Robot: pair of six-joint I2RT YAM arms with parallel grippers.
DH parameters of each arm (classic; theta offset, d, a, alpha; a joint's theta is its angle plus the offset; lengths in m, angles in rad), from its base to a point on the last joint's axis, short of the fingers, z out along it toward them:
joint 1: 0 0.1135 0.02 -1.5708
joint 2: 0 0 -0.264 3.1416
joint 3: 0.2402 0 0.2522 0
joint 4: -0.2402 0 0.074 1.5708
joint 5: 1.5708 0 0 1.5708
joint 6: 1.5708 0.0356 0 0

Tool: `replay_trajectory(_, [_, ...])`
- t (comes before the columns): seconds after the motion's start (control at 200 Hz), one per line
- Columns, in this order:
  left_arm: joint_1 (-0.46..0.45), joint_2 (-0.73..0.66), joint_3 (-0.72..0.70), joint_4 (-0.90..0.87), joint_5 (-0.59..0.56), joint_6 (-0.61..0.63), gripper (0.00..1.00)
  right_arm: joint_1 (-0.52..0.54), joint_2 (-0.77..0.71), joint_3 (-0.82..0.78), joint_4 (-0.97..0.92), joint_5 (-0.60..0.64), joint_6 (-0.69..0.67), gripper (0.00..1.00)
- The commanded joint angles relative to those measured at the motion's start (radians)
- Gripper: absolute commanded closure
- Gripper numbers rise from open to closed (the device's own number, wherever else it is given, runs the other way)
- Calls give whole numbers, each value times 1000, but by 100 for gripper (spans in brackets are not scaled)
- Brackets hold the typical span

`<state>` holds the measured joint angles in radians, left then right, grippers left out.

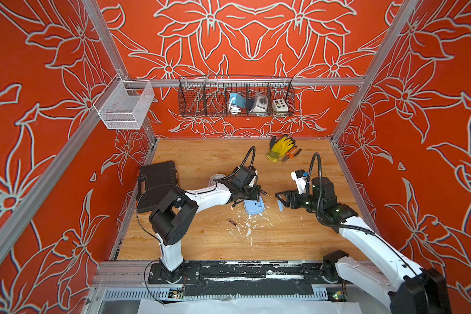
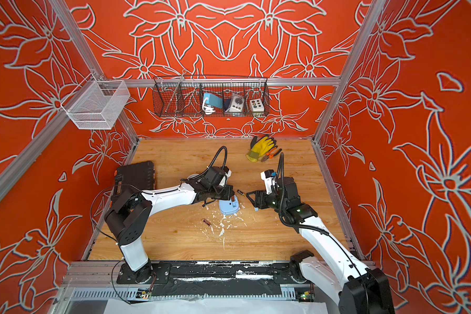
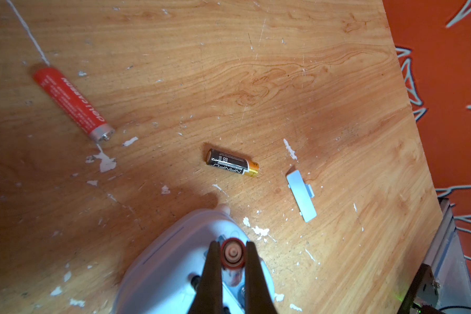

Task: Insert the battery into the alarm
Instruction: Install the battery in the alarm.

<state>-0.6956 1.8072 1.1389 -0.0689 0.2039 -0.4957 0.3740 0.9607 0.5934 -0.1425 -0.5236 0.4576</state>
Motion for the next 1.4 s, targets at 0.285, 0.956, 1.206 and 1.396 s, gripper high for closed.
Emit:
replay_trajectory(0.285, [-10, -4, -35, 8, 17, -31, 87, 5, 14, 6, -4, 24, -23, 38])
replay_trajectory(0.956, [-4, -313, -212, 90, -129, -143, 21, 28, 135, 67, 37, 14, -28, 39])
replay_trajectory(1.206, [34, -457, -508, 264, -143, -389, 1, 104, 286, 162, 38, 65, -50, 40])
replay_trajectory(1.396, [74, -377, -559, 383, -3, -476, 3, 153, 415, 262, -10, 88, -61, 45])
